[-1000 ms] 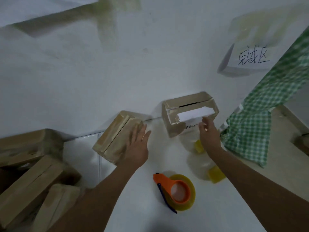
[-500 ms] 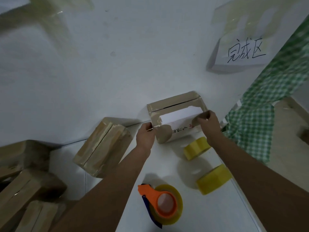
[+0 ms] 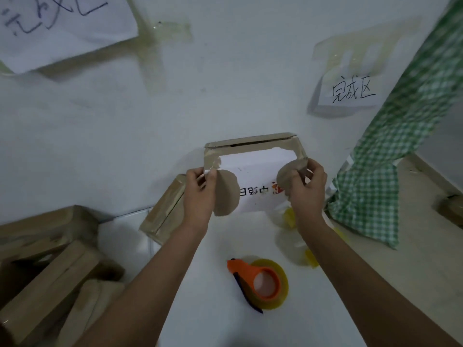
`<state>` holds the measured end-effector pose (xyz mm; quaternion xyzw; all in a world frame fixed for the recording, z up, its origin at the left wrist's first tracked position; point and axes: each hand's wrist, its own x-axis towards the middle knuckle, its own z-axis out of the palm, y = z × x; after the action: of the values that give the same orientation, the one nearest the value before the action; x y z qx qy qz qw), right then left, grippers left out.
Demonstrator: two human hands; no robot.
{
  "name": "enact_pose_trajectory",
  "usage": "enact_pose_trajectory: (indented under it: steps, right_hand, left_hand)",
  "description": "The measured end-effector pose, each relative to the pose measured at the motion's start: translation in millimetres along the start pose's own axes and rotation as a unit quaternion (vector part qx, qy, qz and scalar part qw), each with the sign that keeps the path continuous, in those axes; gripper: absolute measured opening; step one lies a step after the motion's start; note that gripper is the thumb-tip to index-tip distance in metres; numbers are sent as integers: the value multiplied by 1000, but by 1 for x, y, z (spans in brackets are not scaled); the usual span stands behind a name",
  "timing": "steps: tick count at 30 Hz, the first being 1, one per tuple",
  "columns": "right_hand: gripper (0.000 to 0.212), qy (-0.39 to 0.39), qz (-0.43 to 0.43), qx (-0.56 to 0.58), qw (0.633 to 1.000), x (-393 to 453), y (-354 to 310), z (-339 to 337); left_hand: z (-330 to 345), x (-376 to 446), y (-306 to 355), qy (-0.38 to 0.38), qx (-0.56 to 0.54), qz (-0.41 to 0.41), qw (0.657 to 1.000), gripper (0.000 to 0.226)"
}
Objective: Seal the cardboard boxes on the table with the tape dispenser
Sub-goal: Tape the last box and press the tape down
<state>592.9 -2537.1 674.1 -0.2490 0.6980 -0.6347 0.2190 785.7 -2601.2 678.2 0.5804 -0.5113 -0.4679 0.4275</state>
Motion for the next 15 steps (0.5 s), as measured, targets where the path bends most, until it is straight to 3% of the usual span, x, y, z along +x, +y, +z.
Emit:
enact_pose_trajectory:
  steps: [5,10,15]
  right_hand:
    - [32,28,13,29,999,-86,-7,-1]
    - [24,31,22,40,998,-164,4,-3]
    - [23,20,29,-17,999,-230,39,-5]
  left_hand:
    - [-61,-56,1,-5,0,20,1000,21]
    - [-119,-109,-33,-4,5,34,999,37]
    - [-168,-151,-79,34,14,-11,999,50]
